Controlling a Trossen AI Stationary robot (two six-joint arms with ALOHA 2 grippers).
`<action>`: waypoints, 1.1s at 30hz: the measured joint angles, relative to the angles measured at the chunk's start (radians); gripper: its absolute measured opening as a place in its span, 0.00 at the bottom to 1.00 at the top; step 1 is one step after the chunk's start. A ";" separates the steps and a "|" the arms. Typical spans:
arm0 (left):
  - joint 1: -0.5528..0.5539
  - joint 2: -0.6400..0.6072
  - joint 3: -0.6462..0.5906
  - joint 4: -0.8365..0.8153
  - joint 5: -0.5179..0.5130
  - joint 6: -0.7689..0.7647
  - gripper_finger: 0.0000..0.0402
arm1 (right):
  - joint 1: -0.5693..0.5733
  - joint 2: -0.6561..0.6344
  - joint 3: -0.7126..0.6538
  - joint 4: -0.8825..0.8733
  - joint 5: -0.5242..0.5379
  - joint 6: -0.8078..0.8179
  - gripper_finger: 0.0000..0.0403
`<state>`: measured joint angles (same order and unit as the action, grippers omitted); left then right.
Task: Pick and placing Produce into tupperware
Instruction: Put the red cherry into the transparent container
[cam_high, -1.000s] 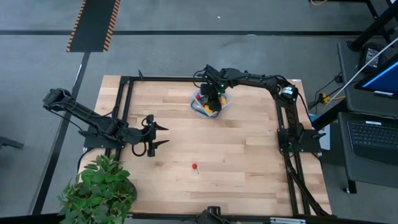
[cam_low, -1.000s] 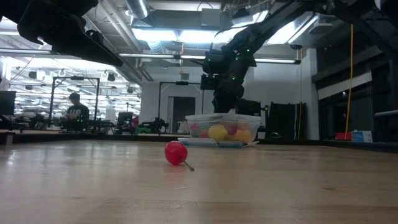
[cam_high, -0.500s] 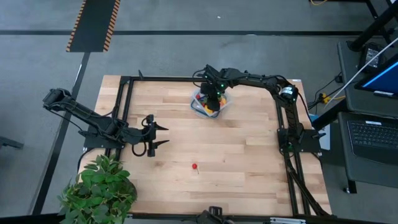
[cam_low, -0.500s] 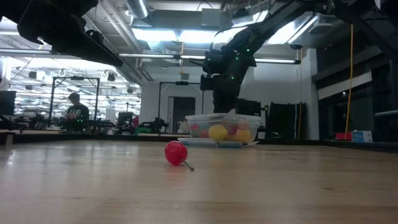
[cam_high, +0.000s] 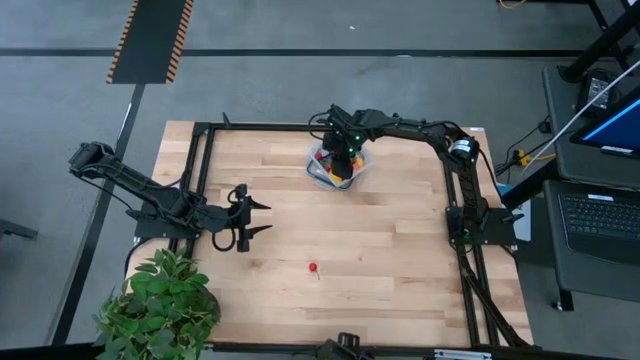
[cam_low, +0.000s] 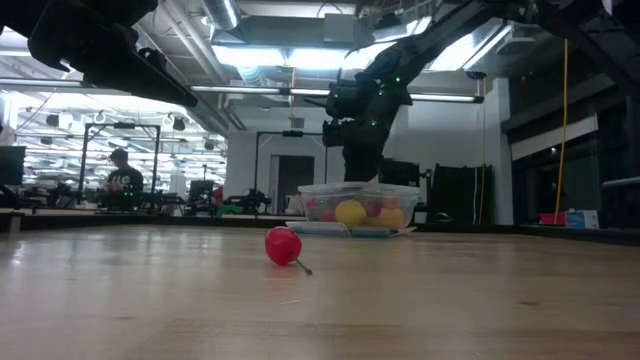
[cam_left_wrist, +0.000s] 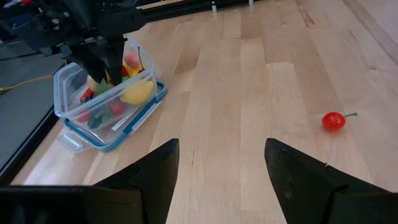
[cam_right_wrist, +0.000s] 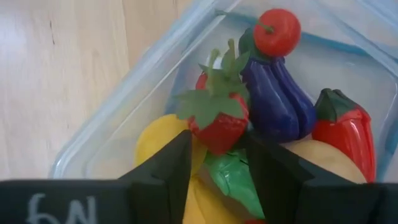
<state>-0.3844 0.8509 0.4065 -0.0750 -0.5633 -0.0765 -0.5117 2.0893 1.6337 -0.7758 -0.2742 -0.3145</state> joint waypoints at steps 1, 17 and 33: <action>0.000 0.000 0.000 0.000 0.000 0.000 0.57 | 0.000 0.000 0.009 -0.012 0.001 0.000 0.37; 0.000 0.000 0.000 0.012 -0.003 0.000 0.57 | 0.039 -0.007 0.224 -0.358 0.018 -0.004 0.01; 0.000 0.000 0.000 0.016 -0.033 0.000 0.57 | 0.162 -0.275 0.096 -0.422 0.016 0.053 0.00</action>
<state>-0.3843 0.8509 0.4061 -0.0589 -0.5964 -0.0765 -0.3497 1.8144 1.7293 -1.1974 -0.2585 -0.2612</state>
